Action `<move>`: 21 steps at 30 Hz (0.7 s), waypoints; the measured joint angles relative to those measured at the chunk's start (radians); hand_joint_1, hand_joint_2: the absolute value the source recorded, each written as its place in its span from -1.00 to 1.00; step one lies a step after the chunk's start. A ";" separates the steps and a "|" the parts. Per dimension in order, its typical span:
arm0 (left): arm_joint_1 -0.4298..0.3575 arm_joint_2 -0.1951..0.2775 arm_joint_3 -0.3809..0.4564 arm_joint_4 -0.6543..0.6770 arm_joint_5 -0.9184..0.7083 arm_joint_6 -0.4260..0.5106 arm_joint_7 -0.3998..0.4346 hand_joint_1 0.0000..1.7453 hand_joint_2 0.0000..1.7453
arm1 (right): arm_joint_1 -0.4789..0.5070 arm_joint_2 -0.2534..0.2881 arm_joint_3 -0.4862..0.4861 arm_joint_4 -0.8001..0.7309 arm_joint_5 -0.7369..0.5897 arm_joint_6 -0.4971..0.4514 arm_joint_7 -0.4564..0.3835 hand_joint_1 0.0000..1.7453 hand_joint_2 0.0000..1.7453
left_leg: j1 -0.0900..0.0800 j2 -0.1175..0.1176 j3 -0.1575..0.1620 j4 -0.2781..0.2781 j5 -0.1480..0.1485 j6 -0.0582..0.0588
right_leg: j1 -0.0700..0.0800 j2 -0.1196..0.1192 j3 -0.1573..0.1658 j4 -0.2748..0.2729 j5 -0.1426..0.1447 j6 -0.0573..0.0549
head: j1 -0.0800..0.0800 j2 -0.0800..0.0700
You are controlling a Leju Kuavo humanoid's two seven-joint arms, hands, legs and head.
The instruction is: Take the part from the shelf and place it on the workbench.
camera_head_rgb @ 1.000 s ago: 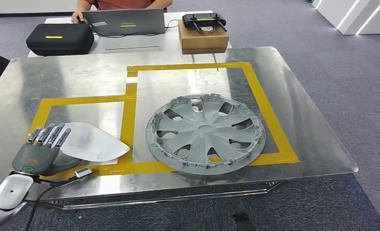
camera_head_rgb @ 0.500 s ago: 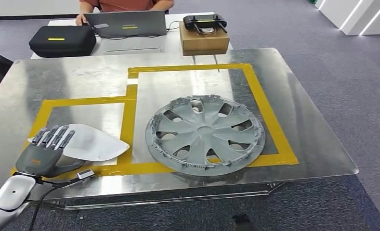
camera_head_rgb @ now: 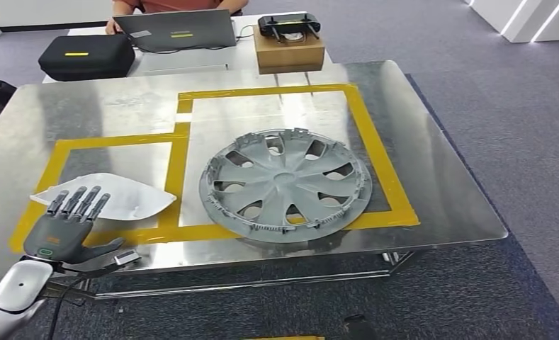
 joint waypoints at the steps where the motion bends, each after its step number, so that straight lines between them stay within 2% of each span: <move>1: -0.001 -0.001 0.004 0.000 0.000 0.000 -0.002 -1.00 -1.00 | -0.001 0.000 0.000 0.000 0.000 0.000 0.000 -1.00 -1.00 | -0.001 -0.001 0.038 -0.060 0.013 0.003 | 0.001 0.000 -0.004 0.001 0.006 0.005 | 0.001 0.000; 2: -0.002 -0.003 0.007 0.000 0.000 0.000 -0.003 -1.00 -1.00 | -0.001 0.000 0.000 0.000 0.000 -0.001 0.000 -1.00 -1.00 | -0.003 -0.001 0.061 -0.099 0.019 0.007 | 0.003 0.000 -0.007 0.000 0.013 0.011 | 0.002 0.000; 3: 0.000 -0.005 0.010 0.000 0.000 0.000 -0.005 -1.00 -1.00 | 0.000 0.000 0.000 0.000 0.000 -0.001 -0.001 -1.00 -1.00 | -0.006 -0.002 0.067 -0.115 0.021 0.012 | 0.003 0.000 -0.009 -0.003 0.021 0.018 | 0.003 0.000; 5: 0.006 -0.008 0.014 0.000 0.000 0.000 -0.009 -1.00 -1.00 | 0.002 0.000 0.000 0.000 -0.001 -0.001 -0.001 -1.00 -1.00 | -0.009 -0.001 0.057 -0.116 0.037 0.027 | -0.001 0.000 -0.011 -0.013 0.036 0.032 | 0.004 0.000; 6: 0.008 -0.010 0.016 0.000 0.000 0.000 -0.011 -1.00 -1.00 | 0.003 0.000 0.000 0.000 -0.001 -0.001 -0.001 -1.00 -1.00 | -0.010 0.000 0.050 -0.117 0.047 0.036 | -0.002 -0.001 -0.018 -0.010 0.028 0.038 | 0.005 0.000; 7: 0.009 -0.012 0.017 0.000 0.000 0.000 -0.012 -1.00 -1.00 | 0.004 0.000 0.000 0.000 -0.001 -0.001 -0.001 -1.00 -1.00 | -0.009 0.002 0.041 -0.119 0.058 0.043 | -0.003 -0.003 -0.030 0.012 0.003 0.043 | 0.007 0.000; 8: 0.010 -0.013 0.018 0.000 0.000 0.000 -0.014 -1.00 -1.00 | 0.003 0.000 0.000 0.000 -0.001 -0.001 -0.001 -1.00 -1.00 | -0.008 0.004 0.031 -0.120 0.068 0.049 | -0.003 -0.004 -0.047 0.055 -0.039 0.046 | 0.010 0.000; 10: 0.013 -0.015 0.021 0.000 0.000 0.000 -0.016 -1.00 -1.00 | 0.003 0.000 0.000 0.000 -0.001 -0.001 -0.001 -1.00 -1.00 | -0.011 0.005 0.007 -0.119 0.086 0.056 | -0.001 -0.006 -0.083 0.190 -0.136 0.049 | 0.013 0.000; 11: 0.016 -0.016 0.022 0.000 0.000 0.000 -0.017 -1.00 -1.00 | 0.003 0.000 0.000 0.000 -0.001 -0.001 -0.001 -1.00 -1.00 | -0.013 0.005 -0.005 -0.119 0.096 0.057 | -0.001 -0.006 -0.091 0.247 -0.163 0.049 | 0.013 0.000; 12: 0.017 -0.018 0.022 0.000 0.000 0.000 -0.017 -1.00 -1.00 | 0.003 0.000 0.000 0.000 -0.001 -0.001 -0.001 -1.00 -1.00 | -0.016 0.006 -0.017 -0.118 0.105 0.057 | 0.001 -0.006 -0.084 0.275 -0.171 0.048 | 0.013 0.000; 13: 0.019 -0.018 0.022 0.000 0.000 0.000 -0.017 -1.00 -1.00 | 0.003 0.000 0.000 0.000 -0.001 -0.001 -0.001 -1.00 -1.00 | -0.017 0.006 -0.029 -0.118 0.114 0.056 | 0.002 -0.006 -0.057 0.265 -0.159 0.045 | 0.013 0.000; 14: 0.020 -0.019 0.022 0.000 0.000 0.000 -0.018 -1.00 -1.00 | 0.003 0.000 0.000 0.000 -0.001 -0.001 -0.001 -1.00 -1.00 | -0.018 0.006 -0.039 -0.117 0.122 0.055 | 0.004 -0.006 -0.012 0.217 -0.139 0.041 | 0.013 0.000; 16: 0.021 -0.019 0.025 0.000 0.000 0.000 -0.020 -1.00 -1.00 | 0.000 0.000 0.000 0.000 -0.001 -0.001 -0.001 -1.00 -1.00 | -0.020 0.005 -0.053 -0.116 0.137 0.048 | 0.009 -0.006 0.101 0.069 -0.122 0.030 | 0.013 0.000; 17: 0.021 -0.019 0.028 0.000 0.000 0.000 -0.022 -1.00 -1.00 | -0.002 0.000 0.000 0.000 -0.001 -0.001 -0.001 -1.00 -1.00 | -0.021 0.005 -0.057 -0.116 0.145 0.043 | 0.012 -0.005 0.140 0.013 -0.123 0.025 | 0.013 0.000; 18: 0.022 -0.019 0.030 0.000 0.000 0.000 -0.023 -1.00 -1.00 | -0.003 0.000 0.000 0.000 -0.001 -0.001 0.000 -1.00 -1.00 | -0.021 0.006 -0.059 -0.116 0.153 0.038 | 0.015 -0.005 0.158 -0.019 -0.128 0.021 | 0.013 0.000; 20: 0.024 -0.019 0.034 0.000 0.000 0.000 -0.024 -1.00 -1.00 | -0.003 0.000 0.000 0.000 -0.001 -0.001 0.000 -1.00 -1.00 | -0.019 0.006 -0.060 -0.120 0.167 0.025 | 0.017 -0.005 0.152 -0.029 -0.119 0.011 | 0.014 0.000; 21: 0.026 -0.018 0.035 0.000 0.000 0.000 -0.024 -1.00 -1.00 | -0.002 0.000 0.000 0.000 -0.001 -0.001 0.001 -1.00 -1.00 | -0.017 0.005 -0.064 -0.116 0.160 0.019 | 0.016 -0.006 0.147 -0.032 -0.111 0.003 | 0.014 0.000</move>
